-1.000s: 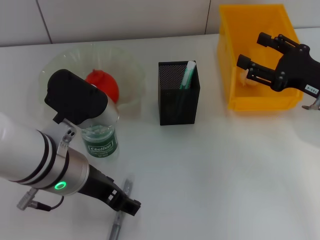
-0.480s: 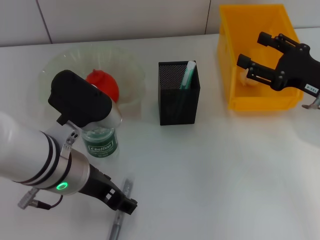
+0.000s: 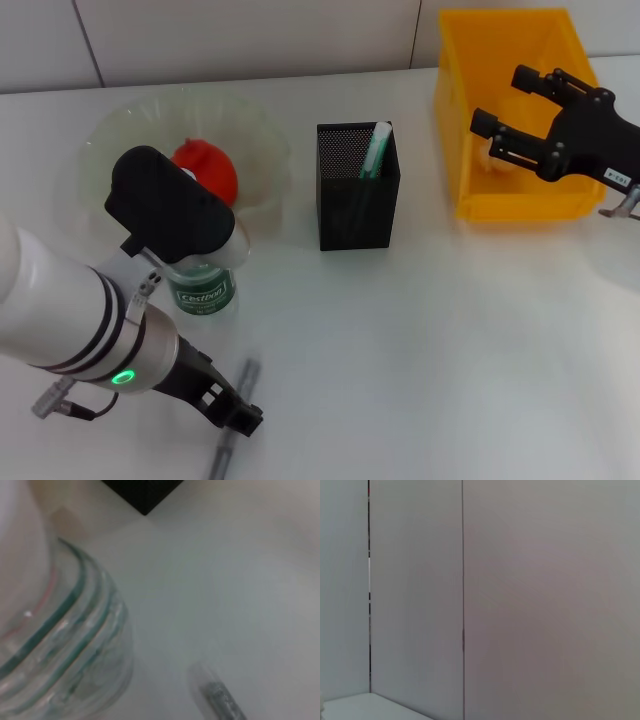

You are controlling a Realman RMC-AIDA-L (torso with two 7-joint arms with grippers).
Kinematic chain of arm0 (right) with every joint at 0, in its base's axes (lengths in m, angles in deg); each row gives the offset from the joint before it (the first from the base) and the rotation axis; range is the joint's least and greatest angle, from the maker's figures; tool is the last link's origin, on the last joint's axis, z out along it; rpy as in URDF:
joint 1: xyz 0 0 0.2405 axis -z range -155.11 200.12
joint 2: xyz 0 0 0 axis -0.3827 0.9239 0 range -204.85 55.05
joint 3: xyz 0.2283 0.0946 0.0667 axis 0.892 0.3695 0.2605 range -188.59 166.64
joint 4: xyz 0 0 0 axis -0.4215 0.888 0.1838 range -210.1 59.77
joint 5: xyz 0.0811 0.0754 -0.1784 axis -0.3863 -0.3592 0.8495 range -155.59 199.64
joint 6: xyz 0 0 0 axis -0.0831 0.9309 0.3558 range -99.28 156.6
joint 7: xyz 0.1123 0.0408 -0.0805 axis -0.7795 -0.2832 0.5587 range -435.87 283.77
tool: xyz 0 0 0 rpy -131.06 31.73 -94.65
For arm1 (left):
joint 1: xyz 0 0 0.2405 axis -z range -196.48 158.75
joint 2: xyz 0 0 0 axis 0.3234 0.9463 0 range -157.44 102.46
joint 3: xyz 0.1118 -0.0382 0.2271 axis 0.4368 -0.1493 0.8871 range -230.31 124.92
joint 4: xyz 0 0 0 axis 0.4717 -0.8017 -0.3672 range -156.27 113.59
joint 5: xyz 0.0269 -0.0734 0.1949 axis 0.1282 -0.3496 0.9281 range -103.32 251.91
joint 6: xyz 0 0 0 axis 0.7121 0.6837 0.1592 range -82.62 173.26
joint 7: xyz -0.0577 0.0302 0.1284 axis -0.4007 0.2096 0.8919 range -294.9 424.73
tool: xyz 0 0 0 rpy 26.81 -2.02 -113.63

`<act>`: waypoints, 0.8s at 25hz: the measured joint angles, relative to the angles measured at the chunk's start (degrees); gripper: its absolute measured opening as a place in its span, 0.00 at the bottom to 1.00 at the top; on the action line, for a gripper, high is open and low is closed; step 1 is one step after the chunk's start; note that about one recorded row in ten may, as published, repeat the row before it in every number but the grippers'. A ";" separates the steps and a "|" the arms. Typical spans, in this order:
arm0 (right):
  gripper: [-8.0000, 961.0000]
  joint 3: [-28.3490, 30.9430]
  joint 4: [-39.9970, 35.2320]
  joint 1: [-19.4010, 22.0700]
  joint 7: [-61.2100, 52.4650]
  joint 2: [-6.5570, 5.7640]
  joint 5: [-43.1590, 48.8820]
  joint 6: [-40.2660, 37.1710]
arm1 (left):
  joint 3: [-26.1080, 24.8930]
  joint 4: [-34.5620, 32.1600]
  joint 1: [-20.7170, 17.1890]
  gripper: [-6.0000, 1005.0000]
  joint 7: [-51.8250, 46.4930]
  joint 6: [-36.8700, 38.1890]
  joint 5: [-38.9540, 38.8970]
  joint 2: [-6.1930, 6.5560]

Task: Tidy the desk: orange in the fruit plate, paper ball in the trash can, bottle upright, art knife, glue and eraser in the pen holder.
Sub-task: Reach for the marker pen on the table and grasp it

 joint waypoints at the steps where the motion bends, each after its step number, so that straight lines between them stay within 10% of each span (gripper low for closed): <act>1: 0.82 0.02 0.16 -0.06 0.28 0.00 0.00 0.04 | 0.24 -0.07 0.14 0.76 -0.02 0.20 0.01 0.00; 20: 0.82 0.07 0.53 -0.69 0.81 0.00 0.00 1.02 | 2.10 -0.07 1.20 0.73 -0.08 0.20 -0.41 0.00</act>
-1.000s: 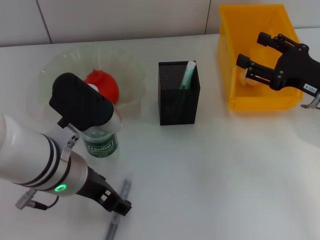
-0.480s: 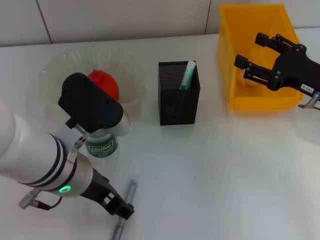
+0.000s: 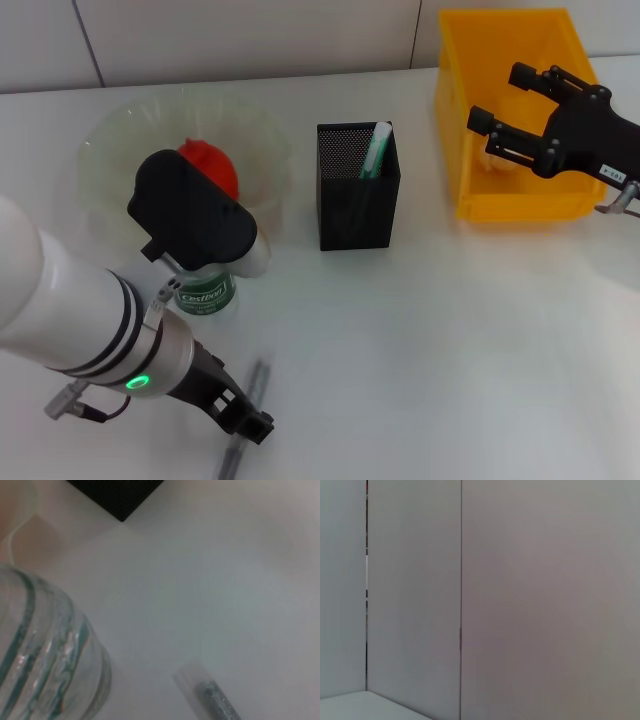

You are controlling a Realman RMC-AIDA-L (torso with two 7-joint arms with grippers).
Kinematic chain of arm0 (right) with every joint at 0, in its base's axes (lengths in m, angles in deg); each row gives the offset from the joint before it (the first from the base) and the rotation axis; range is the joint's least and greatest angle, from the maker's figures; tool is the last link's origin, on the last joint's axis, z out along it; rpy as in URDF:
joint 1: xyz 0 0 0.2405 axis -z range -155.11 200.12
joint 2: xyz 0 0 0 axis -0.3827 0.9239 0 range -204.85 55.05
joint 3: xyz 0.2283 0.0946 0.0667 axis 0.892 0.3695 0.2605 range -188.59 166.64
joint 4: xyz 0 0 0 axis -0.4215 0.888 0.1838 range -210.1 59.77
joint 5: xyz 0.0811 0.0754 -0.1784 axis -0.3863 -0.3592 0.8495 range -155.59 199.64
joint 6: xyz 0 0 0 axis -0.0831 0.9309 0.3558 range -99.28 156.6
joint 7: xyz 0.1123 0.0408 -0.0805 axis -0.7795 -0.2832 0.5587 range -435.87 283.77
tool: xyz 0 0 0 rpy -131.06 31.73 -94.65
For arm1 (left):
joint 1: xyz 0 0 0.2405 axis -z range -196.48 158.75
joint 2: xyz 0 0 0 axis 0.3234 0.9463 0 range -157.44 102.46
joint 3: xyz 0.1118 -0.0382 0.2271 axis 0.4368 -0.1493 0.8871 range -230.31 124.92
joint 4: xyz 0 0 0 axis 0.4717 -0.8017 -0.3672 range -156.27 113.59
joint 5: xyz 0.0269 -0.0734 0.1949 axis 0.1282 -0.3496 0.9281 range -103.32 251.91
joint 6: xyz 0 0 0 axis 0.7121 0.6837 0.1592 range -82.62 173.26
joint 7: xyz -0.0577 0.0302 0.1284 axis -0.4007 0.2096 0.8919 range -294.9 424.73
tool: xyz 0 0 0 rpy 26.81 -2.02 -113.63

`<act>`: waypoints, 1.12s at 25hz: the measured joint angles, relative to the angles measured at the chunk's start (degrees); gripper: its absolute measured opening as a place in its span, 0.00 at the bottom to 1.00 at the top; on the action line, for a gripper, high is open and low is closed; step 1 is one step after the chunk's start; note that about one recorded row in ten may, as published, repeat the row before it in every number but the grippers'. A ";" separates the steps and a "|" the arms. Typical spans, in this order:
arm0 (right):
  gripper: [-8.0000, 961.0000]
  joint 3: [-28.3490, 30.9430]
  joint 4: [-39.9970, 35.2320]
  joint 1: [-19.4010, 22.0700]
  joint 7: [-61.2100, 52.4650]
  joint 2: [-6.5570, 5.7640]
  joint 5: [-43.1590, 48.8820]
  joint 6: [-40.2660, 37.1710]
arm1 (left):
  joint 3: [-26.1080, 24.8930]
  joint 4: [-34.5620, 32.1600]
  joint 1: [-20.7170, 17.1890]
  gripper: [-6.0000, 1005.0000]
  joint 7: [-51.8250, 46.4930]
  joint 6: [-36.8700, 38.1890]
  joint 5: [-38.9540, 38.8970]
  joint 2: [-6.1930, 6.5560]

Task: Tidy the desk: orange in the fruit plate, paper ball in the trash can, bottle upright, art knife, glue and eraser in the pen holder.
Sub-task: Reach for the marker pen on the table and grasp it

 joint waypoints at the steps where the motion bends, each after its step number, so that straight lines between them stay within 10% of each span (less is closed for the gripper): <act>1: 0.82 0.00 0.00 -0.05 0.00 0.00 0.00 0.14 | 0.28 0.02 0.06 0.73 0.00 -0.12 0.06 0.00; 28: 0.82 0.09 0.88 -0.91 0.18 0.00 0.00 1.93 | 5.03 -0.10 0.38 0.68 0.01 -2.11 4.52 0.00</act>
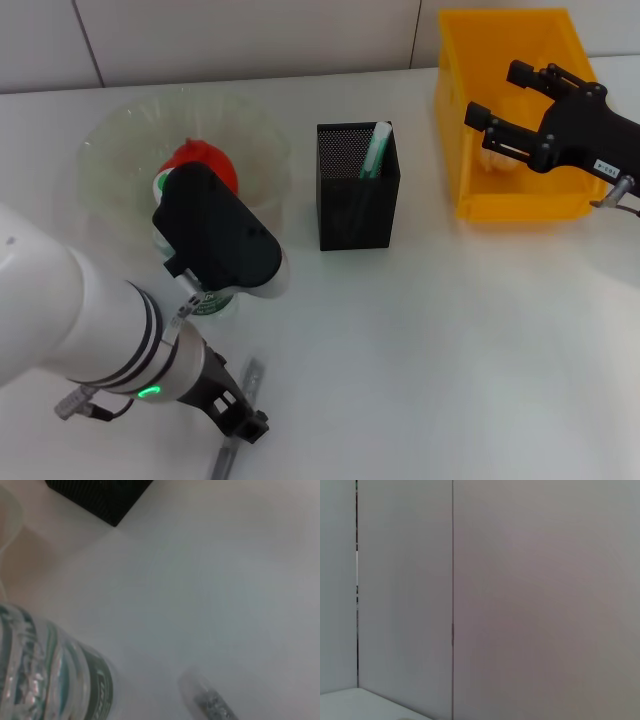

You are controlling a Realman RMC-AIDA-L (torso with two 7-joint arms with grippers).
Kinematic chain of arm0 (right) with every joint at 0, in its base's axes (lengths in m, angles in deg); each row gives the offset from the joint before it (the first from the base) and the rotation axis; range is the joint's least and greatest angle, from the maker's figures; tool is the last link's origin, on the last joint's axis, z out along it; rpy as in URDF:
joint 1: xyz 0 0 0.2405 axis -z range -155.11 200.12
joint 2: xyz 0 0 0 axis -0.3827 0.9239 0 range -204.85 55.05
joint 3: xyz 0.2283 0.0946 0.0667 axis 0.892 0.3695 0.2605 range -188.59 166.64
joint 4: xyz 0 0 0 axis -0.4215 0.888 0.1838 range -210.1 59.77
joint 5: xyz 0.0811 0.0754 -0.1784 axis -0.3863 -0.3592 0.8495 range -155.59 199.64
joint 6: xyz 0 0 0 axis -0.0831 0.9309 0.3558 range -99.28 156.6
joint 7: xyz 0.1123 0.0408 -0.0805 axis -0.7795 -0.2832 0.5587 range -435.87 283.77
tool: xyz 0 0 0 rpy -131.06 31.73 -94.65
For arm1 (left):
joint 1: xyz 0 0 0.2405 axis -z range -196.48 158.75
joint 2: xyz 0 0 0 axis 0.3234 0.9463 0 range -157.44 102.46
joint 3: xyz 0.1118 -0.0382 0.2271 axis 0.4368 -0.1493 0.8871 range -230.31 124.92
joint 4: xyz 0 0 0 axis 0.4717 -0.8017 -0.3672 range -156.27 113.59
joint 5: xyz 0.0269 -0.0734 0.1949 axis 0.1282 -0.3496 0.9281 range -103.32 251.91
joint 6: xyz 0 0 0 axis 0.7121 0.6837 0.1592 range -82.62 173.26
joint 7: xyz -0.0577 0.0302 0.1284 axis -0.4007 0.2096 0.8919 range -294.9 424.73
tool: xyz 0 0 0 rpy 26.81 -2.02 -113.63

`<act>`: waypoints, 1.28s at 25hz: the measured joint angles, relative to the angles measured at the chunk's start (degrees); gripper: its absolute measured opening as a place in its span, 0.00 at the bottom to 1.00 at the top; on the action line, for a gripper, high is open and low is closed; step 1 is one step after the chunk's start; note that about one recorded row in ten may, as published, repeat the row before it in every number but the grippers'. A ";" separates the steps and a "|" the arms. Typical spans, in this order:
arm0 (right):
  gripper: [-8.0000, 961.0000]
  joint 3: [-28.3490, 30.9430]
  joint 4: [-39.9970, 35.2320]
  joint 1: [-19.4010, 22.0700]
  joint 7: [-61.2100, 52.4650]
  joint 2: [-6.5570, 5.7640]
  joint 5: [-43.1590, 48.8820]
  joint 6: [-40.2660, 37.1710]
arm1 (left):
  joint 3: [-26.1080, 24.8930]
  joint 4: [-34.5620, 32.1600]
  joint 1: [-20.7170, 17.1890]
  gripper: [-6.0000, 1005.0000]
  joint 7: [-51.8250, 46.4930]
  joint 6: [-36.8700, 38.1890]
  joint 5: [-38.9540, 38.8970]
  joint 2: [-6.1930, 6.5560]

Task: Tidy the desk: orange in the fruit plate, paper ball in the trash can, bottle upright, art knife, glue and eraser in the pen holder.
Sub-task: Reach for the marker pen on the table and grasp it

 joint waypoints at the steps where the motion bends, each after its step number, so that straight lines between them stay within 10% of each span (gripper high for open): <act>1: 0.82 0.00 0.00 -0.02 0.00 0.00 0.00 0.00 | 0.00 0.00 0.00 0.68 0.00 0.00 0.00 0.00; 32: 0.82 0.00 0.26 -0.59 0.00 0.00 0.00 0.11 | 1.22 0.31 0.61 0.40 0.03 0.02 0.33 0.00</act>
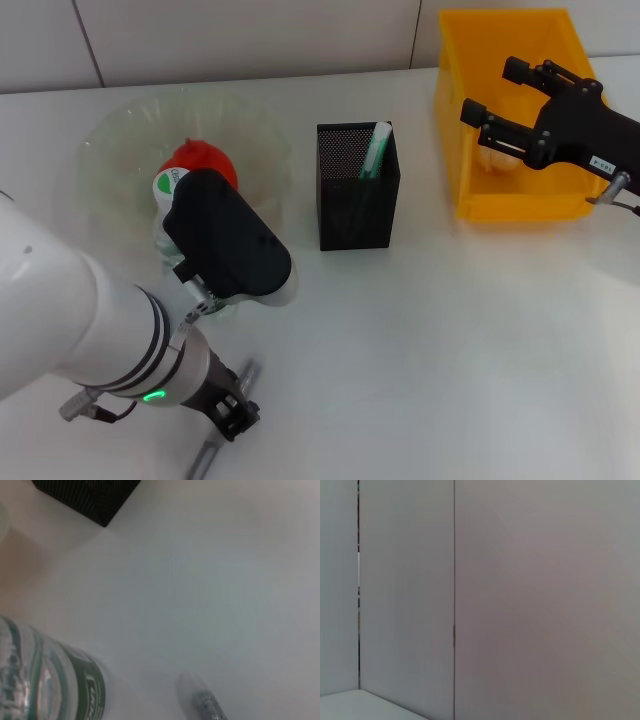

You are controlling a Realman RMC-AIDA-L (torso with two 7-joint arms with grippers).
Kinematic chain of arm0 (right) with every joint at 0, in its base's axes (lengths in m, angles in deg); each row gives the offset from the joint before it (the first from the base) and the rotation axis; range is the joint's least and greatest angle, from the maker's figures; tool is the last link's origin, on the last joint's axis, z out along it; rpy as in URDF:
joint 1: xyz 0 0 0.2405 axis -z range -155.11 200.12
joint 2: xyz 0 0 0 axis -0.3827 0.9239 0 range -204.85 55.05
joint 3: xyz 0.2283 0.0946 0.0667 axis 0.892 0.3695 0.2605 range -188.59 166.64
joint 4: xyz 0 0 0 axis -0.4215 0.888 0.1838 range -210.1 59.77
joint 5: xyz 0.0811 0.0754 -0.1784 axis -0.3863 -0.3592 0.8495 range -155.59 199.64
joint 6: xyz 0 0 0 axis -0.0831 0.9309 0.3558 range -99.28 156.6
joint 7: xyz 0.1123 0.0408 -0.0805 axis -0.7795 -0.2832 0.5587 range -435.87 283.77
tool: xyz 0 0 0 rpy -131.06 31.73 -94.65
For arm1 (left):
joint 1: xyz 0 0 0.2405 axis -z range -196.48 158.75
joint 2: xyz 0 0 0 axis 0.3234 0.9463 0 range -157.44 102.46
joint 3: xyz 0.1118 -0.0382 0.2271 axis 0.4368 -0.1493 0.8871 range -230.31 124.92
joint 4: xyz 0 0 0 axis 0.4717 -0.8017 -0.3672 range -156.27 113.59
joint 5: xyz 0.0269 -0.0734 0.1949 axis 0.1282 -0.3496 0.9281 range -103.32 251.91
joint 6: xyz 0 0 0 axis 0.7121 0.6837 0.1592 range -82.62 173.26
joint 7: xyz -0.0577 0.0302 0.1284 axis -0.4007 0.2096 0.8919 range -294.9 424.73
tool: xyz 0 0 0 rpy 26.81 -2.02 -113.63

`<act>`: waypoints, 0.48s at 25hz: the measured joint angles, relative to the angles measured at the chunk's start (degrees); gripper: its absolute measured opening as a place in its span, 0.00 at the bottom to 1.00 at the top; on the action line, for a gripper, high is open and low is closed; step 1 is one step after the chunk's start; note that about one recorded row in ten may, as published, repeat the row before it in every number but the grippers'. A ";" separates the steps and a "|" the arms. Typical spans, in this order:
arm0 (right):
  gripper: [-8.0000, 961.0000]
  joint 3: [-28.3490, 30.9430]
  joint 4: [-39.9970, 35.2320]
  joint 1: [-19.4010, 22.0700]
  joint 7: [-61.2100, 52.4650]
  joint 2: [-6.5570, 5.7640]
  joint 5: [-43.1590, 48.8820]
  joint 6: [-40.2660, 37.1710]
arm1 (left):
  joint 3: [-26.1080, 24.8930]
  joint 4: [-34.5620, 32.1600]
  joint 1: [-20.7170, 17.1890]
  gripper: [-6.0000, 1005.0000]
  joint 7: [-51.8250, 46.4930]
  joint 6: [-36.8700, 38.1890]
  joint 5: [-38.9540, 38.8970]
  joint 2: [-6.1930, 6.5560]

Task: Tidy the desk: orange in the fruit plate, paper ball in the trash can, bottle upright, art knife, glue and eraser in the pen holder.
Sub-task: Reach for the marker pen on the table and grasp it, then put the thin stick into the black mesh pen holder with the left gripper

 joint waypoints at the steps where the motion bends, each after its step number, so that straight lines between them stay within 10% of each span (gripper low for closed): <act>1: 0.82 0.00 0.00 0.00 0.00 0.00 0.00 0.00 | 0.00 0.00 0.05 0.40 0.00 0.00 0.00 0.00; 12: 0.82 0.00 0.00 -0.06 0.00 0.00 0.00 -0.02 | 0.00 0.02 0.61 0.25 -0.04 0.19 -0.03 0.00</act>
